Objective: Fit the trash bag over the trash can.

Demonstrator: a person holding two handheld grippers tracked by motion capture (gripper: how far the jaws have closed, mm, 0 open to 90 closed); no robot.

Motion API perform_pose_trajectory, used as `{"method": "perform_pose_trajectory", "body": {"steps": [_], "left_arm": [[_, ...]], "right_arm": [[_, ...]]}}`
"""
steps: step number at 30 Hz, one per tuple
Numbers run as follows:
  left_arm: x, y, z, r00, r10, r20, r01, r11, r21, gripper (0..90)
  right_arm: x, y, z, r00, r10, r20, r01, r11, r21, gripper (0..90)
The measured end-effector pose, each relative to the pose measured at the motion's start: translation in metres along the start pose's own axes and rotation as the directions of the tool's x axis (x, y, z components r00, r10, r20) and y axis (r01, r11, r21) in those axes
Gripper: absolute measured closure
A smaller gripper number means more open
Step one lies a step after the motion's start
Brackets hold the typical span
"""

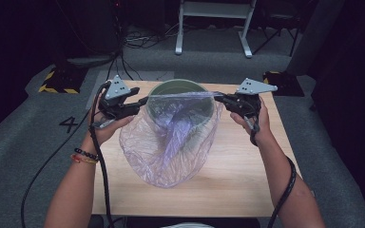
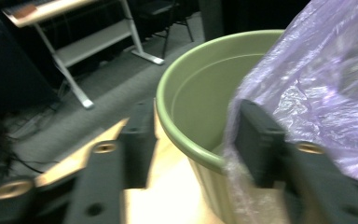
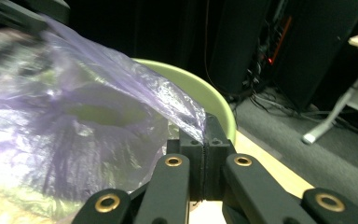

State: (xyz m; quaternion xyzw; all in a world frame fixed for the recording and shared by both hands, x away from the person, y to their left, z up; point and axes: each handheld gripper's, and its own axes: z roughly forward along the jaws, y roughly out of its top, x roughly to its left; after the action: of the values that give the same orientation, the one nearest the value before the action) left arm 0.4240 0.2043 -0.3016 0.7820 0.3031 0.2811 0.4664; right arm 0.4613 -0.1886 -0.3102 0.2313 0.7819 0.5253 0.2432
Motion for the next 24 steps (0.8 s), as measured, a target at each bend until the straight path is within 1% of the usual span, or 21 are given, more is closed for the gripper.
{"method": "perform_pose_trajectory", "body": {"steps": [1,2,3,5,7,8,10,11,14,16,17,19,20,21,22,23,24], "left_arm": [[0.000,-0.001,-0.004,0.9999,-0.011,-0.007,0.011,0.9999,-0.010,38.6],[0.000,-0.002,-0.007,0.9995,-0.027,0.013,0.028,0.9994,-0.019,34.2],[0.000,-0.003,-0.011,0.9981,-0.044,0.042,0.046,0.9985,-0.029,30.0],[-0.002,-0.006,-0.018,0.9956,-0.062,0.071,0.065,0.9970,-0.041,24.6],[-0.007,-0.009,-0.024,0.9940,-0.053,0.096,0.058,0.9970,-0.051,21.2],[-0.010,-0.011,-0.027,0.9929,-0.052,0.107,0.058,0.9967,-0.056,20.8],[-0.015,-0.013,-0.032,0.9873,-0.055,0.149,0.065,0.9958,-0.064,19.0],[-0.018,-0.014,-0.034,0.9864,-0.054,0.155,0.065,0.9953,-0.072,18.2],[-0.028,-0.014,-0.038,0.9832,-0.033,0.179,0.048,0.9957,-0.079,17.9],[-0.033,-0.014,-0.037,0.9866,-0.002,0.163,0.011,0.9985,-0.054,18.7],[-0.033,-0.014,-0.035,0.9871,0.017,0.159,-0.011,0.9993,-0.036,21.5],[-0.032,-0.015,-0.029,0.9875,0.010,0.157,-0.010,0.9999,0.002,31.1],[-0.030,-0.016,-0.026,0.9877,0.012,0.156,-0.015,0.9997,0.019,38.8],[-0.028,-0.016,-0.023,0.9872,0.021,0.158,-0.026,0.9993,0.029,46.4],[-0.026,-0.017,-0.021,0.9870,0.024,0.159,-0.030,0.9989,0.035,50.3],[-0.024,-0.017,-0.019,0.9872,0.030,0.157,-0.036,0.9987,0.036,59.1],[-0.023,-0.017,-0.018,0.9887,0.031,0.147,-0.036,0.9988,0.033,63.7]], "right_arm": [[-0.001,-0.001,0.001,1.0000,0.002,0.008,-0.002,1.000,0.007,90.0],[-0.002,-0.001,0.001,0.9999,0.011,0.010,-0.011,1.000,0.011,90.0],[-0.003,-0.002,0.002,0.9998,0.016,0.014,-0.016,1.000,0.015,90.0],[-0.003,-0.003,0.003,0.9995,0.020,0.025,-0.021,1.000,0.022,90.0],[-0.003,-0.004,0.003,0.9993,0.014,0.036,-0.015,0.999,0.028,90.0],[-0.003,-0.004,0.004,0.9991,0.009,0.043,-0.010,0.999,0.034,90.0],[-0.003,-0.004,0.004,0.9987,0.007,0.051,-0.009,0.999,0.039,90.0],[-0.003,-0.004,0.005,0.9984,0.010,0.055,-0.013,0.999,0.041,90.0],[-0.003,-0.006,0.006,0.9978,0.009,0.066,-0.012,0.999,0.041,90.0],[-0.003,-0.007,0.006,0.9979,0.010,0.064,-0.012,0.999,0.038,89.9],[-0.002,-0.007,0.006,0.9978,0.008,0.065,-0.010,0.999,0.038,89.8],[-0.002,-0.007,0.006,0.9972,0.001,0.075,-0.004,0.999,0.037,89.7],[-0.003,-0.007,0.006,0.9973,0.005,0.073,-0.007,0.999,0.033,89.7],[-0.003,-0.007,0.005,0.9973,0.005,0.073,-0.008,1.000,0.029,89.3],[-0.004,-0.007,0.005,0.9974,0.007,0.072,-0.009,1.000,0.027,89.3],[-0.005,-0.007,0.004,0.9974,0.010,0.071,-0.012,1.000,0.026,89.2],[-0.005,-0.007,0.004,0.9973,0.012,0.072,-0.014,1.000,0.023,89.0]]}}
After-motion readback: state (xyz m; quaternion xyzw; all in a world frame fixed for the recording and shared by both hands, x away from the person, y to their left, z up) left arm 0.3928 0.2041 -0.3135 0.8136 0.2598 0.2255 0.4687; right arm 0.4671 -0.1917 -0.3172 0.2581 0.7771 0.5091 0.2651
